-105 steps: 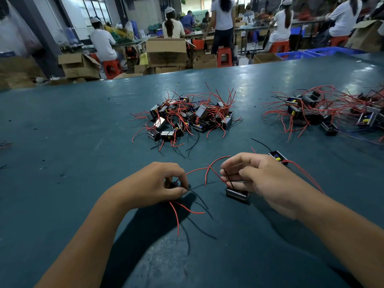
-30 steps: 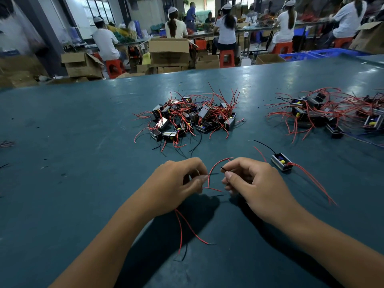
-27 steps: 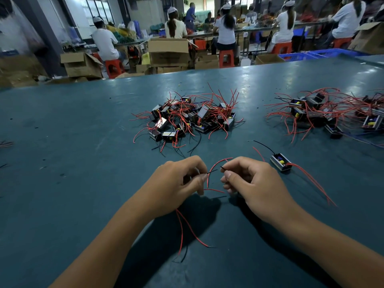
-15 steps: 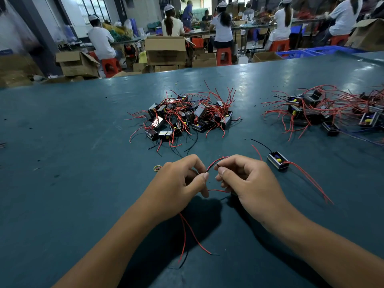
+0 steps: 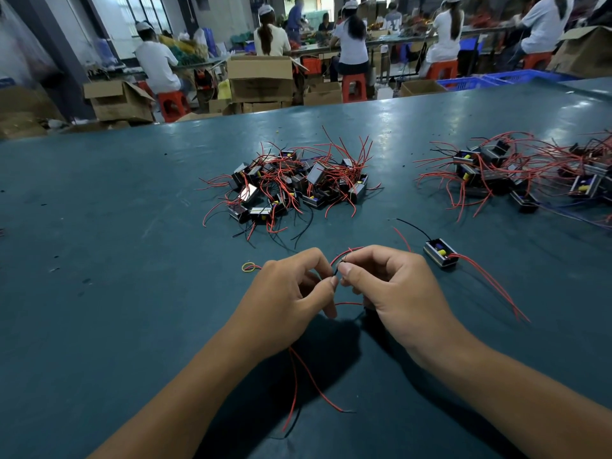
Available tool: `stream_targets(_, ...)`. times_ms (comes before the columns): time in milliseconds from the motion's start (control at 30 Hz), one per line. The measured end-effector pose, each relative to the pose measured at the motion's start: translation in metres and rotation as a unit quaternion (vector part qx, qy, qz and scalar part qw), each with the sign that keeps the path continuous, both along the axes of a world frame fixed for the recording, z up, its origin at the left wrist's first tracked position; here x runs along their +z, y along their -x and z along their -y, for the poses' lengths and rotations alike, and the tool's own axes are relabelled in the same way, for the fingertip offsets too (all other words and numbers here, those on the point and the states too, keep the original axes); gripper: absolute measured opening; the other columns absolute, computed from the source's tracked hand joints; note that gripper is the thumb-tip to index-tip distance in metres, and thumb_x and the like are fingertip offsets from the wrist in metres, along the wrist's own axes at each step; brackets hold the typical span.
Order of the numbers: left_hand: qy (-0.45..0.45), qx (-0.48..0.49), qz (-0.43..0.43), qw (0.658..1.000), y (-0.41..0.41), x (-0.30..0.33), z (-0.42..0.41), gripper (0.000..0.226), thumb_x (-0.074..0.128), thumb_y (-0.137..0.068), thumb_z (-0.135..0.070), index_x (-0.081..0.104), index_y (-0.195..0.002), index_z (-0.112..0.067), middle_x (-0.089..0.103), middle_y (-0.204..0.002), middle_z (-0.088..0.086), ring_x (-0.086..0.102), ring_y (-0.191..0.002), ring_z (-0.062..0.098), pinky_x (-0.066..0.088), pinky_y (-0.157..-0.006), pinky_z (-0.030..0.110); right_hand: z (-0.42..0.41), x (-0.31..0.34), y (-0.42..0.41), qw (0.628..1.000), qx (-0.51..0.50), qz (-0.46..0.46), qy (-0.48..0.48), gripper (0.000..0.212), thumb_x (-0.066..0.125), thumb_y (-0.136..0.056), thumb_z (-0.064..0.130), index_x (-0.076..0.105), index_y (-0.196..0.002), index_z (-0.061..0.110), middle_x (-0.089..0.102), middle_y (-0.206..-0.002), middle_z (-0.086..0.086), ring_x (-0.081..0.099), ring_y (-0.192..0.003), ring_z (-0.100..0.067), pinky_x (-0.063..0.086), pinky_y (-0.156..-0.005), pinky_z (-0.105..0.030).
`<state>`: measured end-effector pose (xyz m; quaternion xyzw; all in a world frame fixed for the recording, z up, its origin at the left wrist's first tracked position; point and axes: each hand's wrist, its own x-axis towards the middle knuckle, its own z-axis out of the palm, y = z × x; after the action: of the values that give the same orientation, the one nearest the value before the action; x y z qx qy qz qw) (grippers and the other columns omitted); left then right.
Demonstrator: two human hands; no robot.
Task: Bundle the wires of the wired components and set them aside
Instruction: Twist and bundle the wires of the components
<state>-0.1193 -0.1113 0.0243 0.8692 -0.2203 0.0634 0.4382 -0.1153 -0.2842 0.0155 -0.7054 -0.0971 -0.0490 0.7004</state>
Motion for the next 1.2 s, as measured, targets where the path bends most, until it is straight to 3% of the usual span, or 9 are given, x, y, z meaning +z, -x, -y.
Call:
stream_targets(233,-0.013,0.000,0.011,1.000,0.000,0.003,-0.001,0.013,0.060,-0.094,-0.031,0.059,-0.082,-0.027,0.072,-0.068,-0.012,0.059,-0.054,0.023,0.044,-0.051,0.033,-0.001,0.002,0.001,1.000,0.006,-0.008,-0.006,0.007,0.069,-0.088,0.008,0.071,-0.081,0.009,0.065,-0.063,0.004,0.054,-0.056,-0.002,0.041,-0.055,-0.011)
stream_targets(367,-0.007,0.018,0.034,0.999,-0.002,0.005,-0.004,0.013,0.063,-0.093,-0.028,0.063,-0.080,-0.028,0.069,-0.069,-0.010,0.055,-0.054,0.009,0.042,-0.053,0.022,0.000,0.003,-0.001,1.000,-0.003,-0.002,0.003,0.009,0.069,-0.087,0.005,0.069,-0.078,0.006,0.062,-0.062,0.002,0.051,-0.058,-0.006,0.041,-0.055,-0.014)
stream_targets(600,0.045,0.011,-0.003,0.999,-0.001,0.005,-0.004,0.014,0.067,-0.095,-0.016,0.068,-0.082,-0.022,0.069,-0.065,-0.005,0.056,-0.051,0.000,0.039,-0.052,0.011,0.001,0.001,-0.001,0.999,-0.007,0.024,0.045,0.008,0.071,-0.087,0.012,0.072,-0.079,0.014,0.069,-0.068,-0.003,0.058,-0.062,-0.008,0.046,-0.061,-0.018)
stream_targets(900,0.034,0.021,0.011,0.999,0.000,0.005,-0.001,0.013,0.066,-0.092,-0.019,0.067,-0.079,-0.023,0.067,-0.061,-0.007,0.059,-0.053,0.009,0.044,-0.052,0.023,0.001,0.001,-0.001,0.999,0.013,0.023,0.020,0.008,0.072,-0.087,0.009,0.073,-0.079,0.011,0.070,-0.066,0.000,0.059,-0.061,-0.004,0.046,-0.061,-0.015)
stream_targets(1000,0.026,0.021,0.014,0.999,0.003,0.005,0.001,0.012,0.065,-0.091,-0.020,0.067,-0.079,-0.023,0.068,-0.063,-0.007,0.058,-0.052,0.011,0.042,-0.051,0.021,0.001,0.001,0.000,1.000,0.015,0.016,0.008,0.009,0.071,-0.086,0.006,0.072,-0.077,0.009,0.067,-0.063,0.002,0.057,-0.058,-0.003,0.044,-0.059,-0.013)
stream_targets(1133,0.013,0.066,0.095,0.993,0.005,0.014,0.002,0.004,0.066,-0.087,-0.028,0.066,-0.085,-0.025,0.063,-0.071,-0.017,0.053,-0.056,0.008,0.038,-0.055,0.015,0.002,0.003,0.001,0.998,0.015,0.045,0.048,0.011,0.072,-0.087,0.013,0.071,-0.076,0.013,0.065,-0.063,-0.006,0.053,-0.060,-0.009,0.044,-0.059,-0.026)
stream_targets(1200,-0.032,0.066,0.143,0.987,0.006,0.018,0.002,0.012,0.065,-0.089,-0.037,0.065,-0.088,-0.025,0.062,-0.080,-0.013,0.055,-0.067,0.014,0.045,-0.061,0.025,0.004,0.005,0.003,0.990,0.016,0.088,0.110,0.010,0.071,-0.086,0.022,0.071,-0.077,0.018,0.064,-0.063,0.002,0.052,-0.059,-0.004,0.043,-0.058,-0.024)
